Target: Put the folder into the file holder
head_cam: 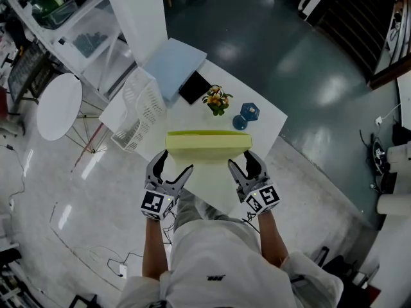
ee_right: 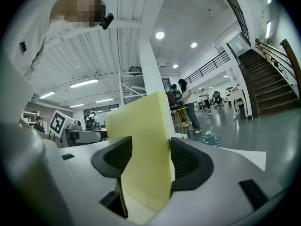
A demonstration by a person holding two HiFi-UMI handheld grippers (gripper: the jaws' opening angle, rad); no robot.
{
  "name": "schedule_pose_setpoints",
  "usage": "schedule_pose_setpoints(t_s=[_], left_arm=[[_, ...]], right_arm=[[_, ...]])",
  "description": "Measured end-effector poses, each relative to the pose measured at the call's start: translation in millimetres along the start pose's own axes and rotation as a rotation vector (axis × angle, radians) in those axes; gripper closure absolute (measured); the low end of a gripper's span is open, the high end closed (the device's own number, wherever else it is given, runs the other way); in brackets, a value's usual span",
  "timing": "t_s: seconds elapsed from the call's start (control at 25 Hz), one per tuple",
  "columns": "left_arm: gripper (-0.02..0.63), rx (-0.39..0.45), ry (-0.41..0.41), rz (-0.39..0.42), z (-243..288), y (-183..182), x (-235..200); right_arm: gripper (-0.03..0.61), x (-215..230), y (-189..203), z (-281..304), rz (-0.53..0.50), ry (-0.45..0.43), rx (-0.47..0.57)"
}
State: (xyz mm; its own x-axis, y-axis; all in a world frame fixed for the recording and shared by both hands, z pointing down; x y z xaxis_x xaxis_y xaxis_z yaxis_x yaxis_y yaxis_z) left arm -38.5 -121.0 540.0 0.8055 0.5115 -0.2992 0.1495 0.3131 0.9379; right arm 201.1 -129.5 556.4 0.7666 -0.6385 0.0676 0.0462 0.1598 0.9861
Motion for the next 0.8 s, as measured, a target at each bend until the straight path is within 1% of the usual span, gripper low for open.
schedule_pose_setpoints(t_s=[0.2,0.28,0.36,0.44,0.56,0.6,0.68,0.8], left_arm=[[0.238,-0.039,0.010,0.033,-5,-5,-7],[0.238,-0.054,0.046,0.069,-1,-13,-15],[0.235,-0.095,0.132,0.128,9,-19,-24],[0.229,-0.148,0.263,0.162,23,-23,-29],[0.240,-0.241,0.477,0.180,38,-25,-30],[0.261,-0.263,0.538,0.191,42,-25,-30],[0.329,-0.281,0.626,0.215,47,-26,-30],[0.395,-0.284,0.696,0.258,52,-28,-33]], right_arm=[[0.321,-2,-2,-2,-0.004,0.015,-0.014],[0.321,-2,-2,-1,-0.009,0.012,-0.019],[0.321,-3,-2,0,-0.011,0.017,-0.026],[0.321,-3,-2,1,-0.007,0.029,-0.036],[0.325,-3,-2,7,0.005,0.042,-0.050],[0.327,-3,-2,9,0.009,0.047,-0.054],[0.327,-2,-3,13,0.016,0.065,-0.061],[0.327,0,-4,18,0.020,0.102,-0.067]])
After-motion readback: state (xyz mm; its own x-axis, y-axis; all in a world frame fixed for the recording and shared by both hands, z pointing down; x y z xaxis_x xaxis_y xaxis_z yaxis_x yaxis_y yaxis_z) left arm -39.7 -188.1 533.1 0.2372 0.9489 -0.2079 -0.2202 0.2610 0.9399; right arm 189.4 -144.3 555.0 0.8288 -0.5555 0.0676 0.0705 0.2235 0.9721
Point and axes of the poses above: the fingertips, and each gripper's own axes: z forward along the fingers, x to its right, y out of its underside, the point moved 5 cm from there along -z, backward along the fingers, and after that the axes turned 10 degrees about -z, right-handed, at the moved point
